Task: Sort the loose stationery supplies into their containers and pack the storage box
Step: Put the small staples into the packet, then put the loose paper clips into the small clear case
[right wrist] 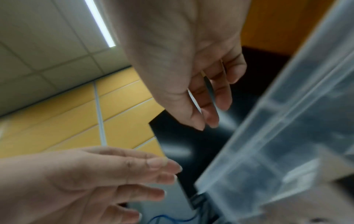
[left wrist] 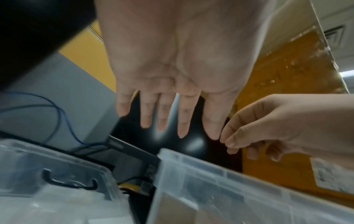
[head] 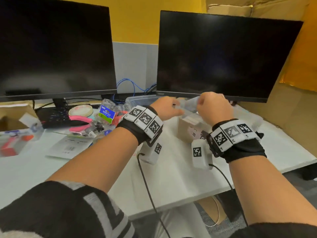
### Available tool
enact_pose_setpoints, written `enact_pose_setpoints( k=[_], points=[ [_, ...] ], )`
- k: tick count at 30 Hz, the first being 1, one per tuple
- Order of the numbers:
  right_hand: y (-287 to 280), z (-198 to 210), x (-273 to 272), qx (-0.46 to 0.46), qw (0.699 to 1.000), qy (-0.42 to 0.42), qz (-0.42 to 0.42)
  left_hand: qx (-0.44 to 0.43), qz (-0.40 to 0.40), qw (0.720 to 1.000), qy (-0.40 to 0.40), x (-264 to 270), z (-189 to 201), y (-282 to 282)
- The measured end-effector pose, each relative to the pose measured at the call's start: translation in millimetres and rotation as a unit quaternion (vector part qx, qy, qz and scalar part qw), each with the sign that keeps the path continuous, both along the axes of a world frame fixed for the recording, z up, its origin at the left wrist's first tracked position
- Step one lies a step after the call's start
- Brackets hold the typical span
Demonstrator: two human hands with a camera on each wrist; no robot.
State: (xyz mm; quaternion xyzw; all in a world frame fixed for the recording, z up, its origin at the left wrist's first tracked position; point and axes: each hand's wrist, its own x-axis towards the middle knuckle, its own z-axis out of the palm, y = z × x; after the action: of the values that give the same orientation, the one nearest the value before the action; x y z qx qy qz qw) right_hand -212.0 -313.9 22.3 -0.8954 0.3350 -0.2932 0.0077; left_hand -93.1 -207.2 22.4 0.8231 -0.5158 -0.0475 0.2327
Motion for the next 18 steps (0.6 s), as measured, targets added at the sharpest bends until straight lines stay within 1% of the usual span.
enact_pose_setpoints(
  k=[3, 6, 8, 10, 12, 14, 16, 18],
  points=[
    [35, 10, 32, 0.062, 0.994, -0.019, 0.089, -0.016, 0.044, 0.999, 0.029, 20, 2, 50],
    [76, 7, 77, 0.131, 0.975, -0.007, 0.18, -0.008, 0.112, 0.993, 0.044, 43, -5, 108],
    [102, 0, 101, 0.165, 0.962, 0.024, 0.218, 0.0, 0.152, 0.988, 0.028, 57, -12, 139],
    [128, -9, 125, 0.2, 0.944, 0.082, 0.251, -0.005, 0.196, 0.98, 0.025, 72, -17, 171],
    [142, -21, 143, 0.196, 0.933, 0.138, 0.267, -0.014, 0.229, 0.973, 0.033, 88, -23, 196],
    [148, -33, 158, 0.185, 0.934, 0.16, 0.261, -0.017, 0.24, 0.969, 0.048, 103, -31, 216],
    [149, -45, 171, 0.159, 0.937, 0.182, 0.251, 0.006, 0.226, 0.971, 0.072, 110, -39, 229],
    [147, -54, 178, 0.142, 0.938, 0.201, 0.243, 0.059, 0.194, 0.976, 0.078, 108, -44, 232]
  ],
)
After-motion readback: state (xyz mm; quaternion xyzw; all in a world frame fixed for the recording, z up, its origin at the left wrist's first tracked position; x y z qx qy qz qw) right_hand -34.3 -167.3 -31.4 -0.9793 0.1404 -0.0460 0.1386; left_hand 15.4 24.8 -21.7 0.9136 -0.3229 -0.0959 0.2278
